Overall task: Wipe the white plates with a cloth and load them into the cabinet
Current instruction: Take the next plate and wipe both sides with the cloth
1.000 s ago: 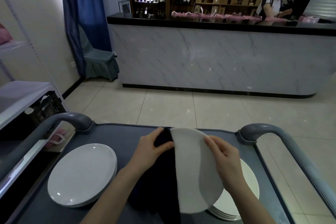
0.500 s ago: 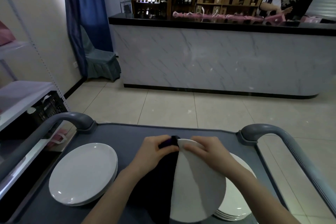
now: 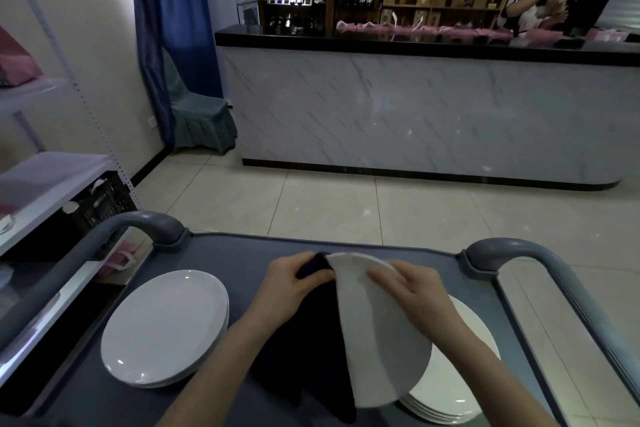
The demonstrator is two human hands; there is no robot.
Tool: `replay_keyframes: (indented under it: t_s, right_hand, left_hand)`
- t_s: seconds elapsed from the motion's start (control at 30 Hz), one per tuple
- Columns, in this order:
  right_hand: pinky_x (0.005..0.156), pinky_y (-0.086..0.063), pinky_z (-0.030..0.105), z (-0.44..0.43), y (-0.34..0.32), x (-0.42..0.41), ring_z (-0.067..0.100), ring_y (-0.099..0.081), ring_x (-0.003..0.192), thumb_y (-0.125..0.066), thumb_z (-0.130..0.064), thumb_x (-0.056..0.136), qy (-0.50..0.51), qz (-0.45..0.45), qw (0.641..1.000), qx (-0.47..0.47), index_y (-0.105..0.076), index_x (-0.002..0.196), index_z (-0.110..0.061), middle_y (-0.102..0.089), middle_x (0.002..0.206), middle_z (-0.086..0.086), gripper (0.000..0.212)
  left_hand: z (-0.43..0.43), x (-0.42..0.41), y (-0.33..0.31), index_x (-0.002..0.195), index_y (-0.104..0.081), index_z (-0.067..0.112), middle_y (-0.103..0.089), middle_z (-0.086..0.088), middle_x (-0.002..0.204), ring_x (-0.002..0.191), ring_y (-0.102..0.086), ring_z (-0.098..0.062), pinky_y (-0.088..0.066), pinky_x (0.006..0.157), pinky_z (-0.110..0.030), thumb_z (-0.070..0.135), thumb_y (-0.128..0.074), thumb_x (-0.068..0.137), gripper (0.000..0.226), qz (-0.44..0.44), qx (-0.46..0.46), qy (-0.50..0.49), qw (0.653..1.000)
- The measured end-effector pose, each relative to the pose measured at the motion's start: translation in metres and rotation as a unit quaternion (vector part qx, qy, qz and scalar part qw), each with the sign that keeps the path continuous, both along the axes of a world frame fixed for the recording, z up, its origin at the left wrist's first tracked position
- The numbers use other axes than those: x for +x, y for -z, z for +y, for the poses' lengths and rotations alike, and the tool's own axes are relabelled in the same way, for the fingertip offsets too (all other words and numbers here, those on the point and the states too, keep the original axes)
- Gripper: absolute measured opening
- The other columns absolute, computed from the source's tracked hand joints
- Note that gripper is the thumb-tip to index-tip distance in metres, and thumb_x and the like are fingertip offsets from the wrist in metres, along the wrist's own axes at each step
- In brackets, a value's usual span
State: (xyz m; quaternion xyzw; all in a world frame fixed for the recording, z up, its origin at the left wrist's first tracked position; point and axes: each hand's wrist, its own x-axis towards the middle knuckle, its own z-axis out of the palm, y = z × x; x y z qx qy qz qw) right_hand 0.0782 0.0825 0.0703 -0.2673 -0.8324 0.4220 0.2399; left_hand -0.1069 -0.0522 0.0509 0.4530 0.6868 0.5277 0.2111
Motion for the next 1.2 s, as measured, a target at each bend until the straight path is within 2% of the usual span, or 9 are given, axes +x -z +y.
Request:
replay_keyframes:
  t_s: [0.07, 0.17, 0.27, 0.4, 0.57, 0.7, 0.9, 1.0, 1.2]
  right_hand:
    - [0.055, -0.035, 0.015, -0.006, 0.001, -0.007, -0.002, -0.049, 0.059, -0.060, -0.046, 0.092, -0.061, -0.028, 0.997, 0.024, -0.066, 0.075, -0.031, -0.057, 0.062, -0.014, 0.024]
    - [0.057, -0.037, 0.013, -0.007, 0.001, -0.005, -0.004, -0.051, 0.060, -0.061, -0.045, 0.091, -0.030, 0.024, 0.999, -0.002, -0.067, 0.071, -0.034, -0.060, 0.064, -0.017, 0.023]
    - [0.052, -0.032, 0.015, -0.011, 0.009, -0.003, 0.002, -0.042, 0.055, -0.063, -0.046, 0.091, 0.103, 0.116, 0.986, -0.057, -0.060, 0.064, -0.022, -0.051, 0.058, -0.012, 0.036]
    - [0.055, -0.034, 0.025, -0.017, 0.020, -0.007, 0.007, -0.041, 0.054, -0.061, -0.042, 0.093, 0.184, 0.126, 0.964, -0.146, -0.056, 0.065, -0.014, -0.048, 0.056, -0.009, 0.040]
    - [0.058, -0.044, 0.017, 0.010, -0.005, -0.001, 0.001, -0.061, 0.065, -0.067, -0.047, 0.086, 0.016, -0.013, 0.998, -0.057, -0.069, 0.087, -0.038, -0.070, 0.072, -0.017, 0.009]
    - [0.059, -0.039, 0.017, 0.008, -0.012, -0.025, -0.004, -0.054, 0.065, -0.061, -0.050, 0.090, -0.122, -0.162, 0.977, 0.058, -0.066, 0.080, -0.027, -0.063, 0.069, -0.012, 0.026]
    - [0.053, -0.033, 0.019, 0.004, 0.005, -0.016, 0.003, -0.042, 0.056, -0.065, -0.041, 0.091, 0.014, 0.018, 0.999, -0.030, -0.062, 0.069, -0.014, -0.049, 0.059, -0.012, 0.035]
    - [0.047, -0.032, 0.012, -0.007, 0.016, -0.012, 0.004, -0.040, 0.051, -0.067, -0.040, 0.089, 0.137, 0.120, 0.973, -0.139, -0.057, 0.064, -0.010, -0.046, 0.055, -0.009, 0.040]
    - [0.051, -0.039, 0.011, -0.001, 0.011, -0.004, -0.003, -0.052, 0.054, -0.066, -0.036, 0.090, 0.093, 0.049, 0.990, -0.098, -0.069, 0.073, -0.030, -0.064, 0.062, -0.011, 0.019]
  left_hand:
    - [0.008, 0.001, -0.006, 0.080, -0.070, 0.013, -0.066, 0.003, 0.069, 0.065, -0.053, 0.001, -0.044, 0.064, -0.024, 0.023, -0.076, 0.083, 0.012, 0.067, -0.033, 0.077, 0.994]
    - [0.009, -0.002, -0.005, 0.074, -0.068, 0.022, -0.064, 0.006, 0.066, 0.062, -0.052, 0.001, -0.042, 0.062, -0.024, 0.025, -0.075, 0.084, 0.012, 0.054, -0.019, 0.038, 0.998]
    - [-0.001, -0.001, 0.008, 0.074, -0.071, 0.034, -0.071, 0.013, 0.070, 0.063, -0.060, 0.003, -0.046, 0.062, -0.017, 0.024, -0.072, 0.088, 0.017, -0.078, 0.034, -0.110, 0.990]
    - [-0.009, 0.014, 0.030, 0.080, -0.072, 0.023, -0.075, 0.002, 0.080, 0.077, -0.069, -0.014, -0.054, 0.072, -0.035, 0.031, -0.067, 0.091, 0.014, -0.219, 0.030, -0.230, 0.948]
    - [-0.013, 0.001, 0.021, 0.074, -0.069, 0.023, -0.070, 0.012, 0.069, 0.063, -0.059, -0.001, -0.046, 0.062, -0.019, 0.025, -0.074, 0.085, 0.013, -0.061, 0.027, -0.148, 0.987]
    - [0.000, 0.006, 0.006, 0.061, -0.061, 0.033, -0.058, 0.014, 0.058, 0.056, -0.046, 0.006, -0.036, 0.057, -0.014, 0.024, -0.079, 0.079, 0.027, 0.057, -0.004, 0.000, 0.998]
    - [-0.009, 0.006, 0.018, 0.072, -0.069, 0.032, -0.068, 0.012, 0.066, 0.060, -0.057, 0.003, -0.044, 0.059, -0.016, 0.023, -0.072, 0.087, 0.018, -0.067, 0.039, -0.149, 0.986]
    - [-0.017, 0.016, 0.029, 0.080, -0.072, 0.030, -0.075, 0.006, 0.080, 0.076, -0.069, -0.010, -0.054, 0.074, -0.033, 0.029, -0.066, 0.092, 0.013, -0.178, 0.042, -0.227, 0.956]
    - [-0.019, 0.003, 0.016, 0.081, -0.071, 0.027, -0.073, 0.006, 0.078, 0.070, -0.064, -0.003, -0.049, 0.064, -0.019, 0.030, -0.073, 0.086, 0.006, -0.088, 0.027, -0.133, 0.987]
